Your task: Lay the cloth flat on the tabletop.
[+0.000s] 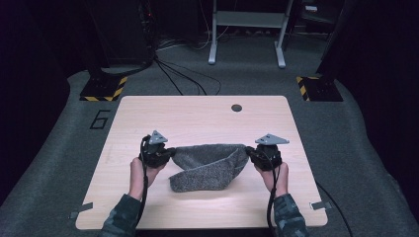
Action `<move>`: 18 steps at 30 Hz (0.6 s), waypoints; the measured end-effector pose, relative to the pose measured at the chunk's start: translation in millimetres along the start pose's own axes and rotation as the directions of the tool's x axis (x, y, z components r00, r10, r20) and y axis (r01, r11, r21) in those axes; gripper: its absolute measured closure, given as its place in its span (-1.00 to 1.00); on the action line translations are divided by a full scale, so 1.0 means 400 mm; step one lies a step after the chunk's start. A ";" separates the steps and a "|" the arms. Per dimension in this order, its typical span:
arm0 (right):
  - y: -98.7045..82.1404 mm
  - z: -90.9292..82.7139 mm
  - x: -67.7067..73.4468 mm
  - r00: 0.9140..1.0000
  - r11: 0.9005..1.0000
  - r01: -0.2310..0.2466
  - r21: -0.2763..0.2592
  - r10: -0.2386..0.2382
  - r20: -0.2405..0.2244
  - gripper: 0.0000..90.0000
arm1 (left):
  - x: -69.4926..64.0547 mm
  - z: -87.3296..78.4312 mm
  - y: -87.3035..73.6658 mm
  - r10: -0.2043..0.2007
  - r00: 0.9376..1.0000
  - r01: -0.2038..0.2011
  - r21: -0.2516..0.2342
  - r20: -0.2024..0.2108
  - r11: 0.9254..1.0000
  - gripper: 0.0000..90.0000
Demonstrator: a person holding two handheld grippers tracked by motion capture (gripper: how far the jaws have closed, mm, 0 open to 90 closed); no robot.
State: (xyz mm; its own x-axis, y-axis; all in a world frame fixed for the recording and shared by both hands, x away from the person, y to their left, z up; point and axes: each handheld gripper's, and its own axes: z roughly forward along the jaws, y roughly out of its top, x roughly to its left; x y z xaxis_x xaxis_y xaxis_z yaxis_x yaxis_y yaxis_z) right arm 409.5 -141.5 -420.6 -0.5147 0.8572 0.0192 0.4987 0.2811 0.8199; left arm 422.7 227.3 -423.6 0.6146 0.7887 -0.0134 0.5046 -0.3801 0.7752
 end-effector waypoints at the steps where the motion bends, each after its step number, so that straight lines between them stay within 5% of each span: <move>1: 0.011 -0.007 0.001 1.000 1.000 0.006 -0.011 -0.006 0.004 0.96 | 0.002 -0.008 0.007 0.004 1.000 -0.004 -0.004 -0.003 1.000 0.94; 5: 0.050 -0.035 0.009 1.000 0.998 0.023 -0.055 -0.023 0.006 0.96 | 0.004 -0.051 0.035 0.012 1.000 -0.013 -0.050 -0.017 0.999 0.94; 10: 0.053 -0.048 0.024 0.999 0.998 0.040 -0.051 -0.040 -0.003 0.96 | -0.003 -0.060 0.025 0.020 1.000 -0.020 -0.041 -0.008 0.999 0.94; 18: -0.014 -0.005 0.024 0.999 0.999 0.020 0.040 -0.019 -0.028 0.96 | 0.005 0.025 -0.063 -0.033 0.998 0.029 0.073 0.054 0.997 0.94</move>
State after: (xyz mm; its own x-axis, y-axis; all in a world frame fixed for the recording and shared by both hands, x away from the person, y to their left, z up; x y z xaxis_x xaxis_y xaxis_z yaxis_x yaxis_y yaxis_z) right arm 400.3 -135.5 -424.1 -0.5433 0.8393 0.0194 0.5154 0.3152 0.7969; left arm 417.3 233.7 -449.7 0.6300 0.7732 -0.0731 0.5649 -0.3916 0.7263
